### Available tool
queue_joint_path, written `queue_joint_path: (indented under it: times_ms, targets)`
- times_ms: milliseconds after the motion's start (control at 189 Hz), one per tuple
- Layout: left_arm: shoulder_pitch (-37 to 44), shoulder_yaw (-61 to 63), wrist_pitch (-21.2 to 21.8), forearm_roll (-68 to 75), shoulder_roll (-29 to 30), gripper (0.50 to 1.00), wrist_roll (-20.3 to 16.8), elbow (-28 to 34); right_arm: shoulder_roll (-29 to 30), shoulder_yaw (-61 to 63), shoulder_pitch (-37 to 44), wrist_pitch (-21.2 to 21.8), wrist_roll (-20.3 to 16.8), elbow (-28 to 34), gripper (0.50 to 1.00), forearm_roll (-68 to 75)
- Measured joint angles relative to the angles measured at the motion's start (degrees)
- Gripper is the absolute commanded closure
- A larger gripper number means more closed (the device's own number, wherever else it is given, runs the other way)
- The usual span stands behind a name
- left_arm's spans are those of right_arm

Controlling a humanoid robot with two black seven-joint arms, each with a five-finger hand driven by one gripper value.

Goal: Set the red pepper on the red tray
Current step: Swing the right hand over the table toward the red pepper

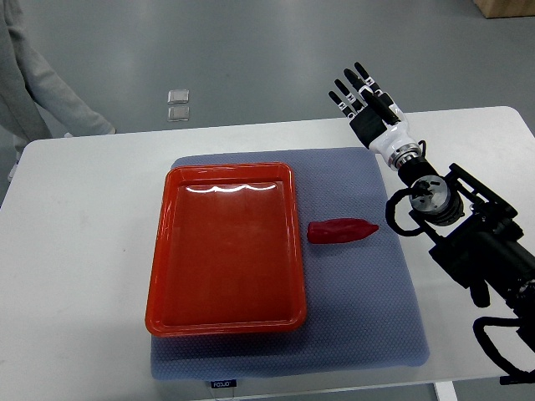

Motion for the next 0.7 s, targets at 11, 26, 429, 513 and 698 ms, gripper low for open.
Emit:
queue_joint_path:
  times_ms: [11, 26, 429, 513, 698]
  targets:
    - [0.0, 0.0, 0.0, 0.0, 0.0, 0.5, 0.0, 0.0, 0.0, 0.0, 0.0, 0.0, 0.0, 0.0, 0.587, 0.0]
    - [0.0, 0.0, 0.0, 0.0, 0.0, 0.5, 0.0, 0.0, 0.0, 0.0, 0.0, 0.0, 0.0, 0.0, 0.589, 0.0]
    - [0.0, -0.5, 0.0, 0.1, 0.0, 0.5, 0.0, 0.1, -0.6, -2.2, 1.1, -0.3, -0.1, 0.0, 0.587, -1.0]
    - [0.0, -0.5, 0.0, 0.1, 0.0, 0.5, 0.0, 0.0, -1.5, -4.6, 3.0, -0.7, -0.1, -0.3, 0.587, -3.4]
    - [0.1, -0.7, 0.0, 0.1, 0.0, 0.5, 0.0, -0.1, -7.4, -14.1, 8.6, 0.4, -1.1, 0.3, 0.589, -15.4]
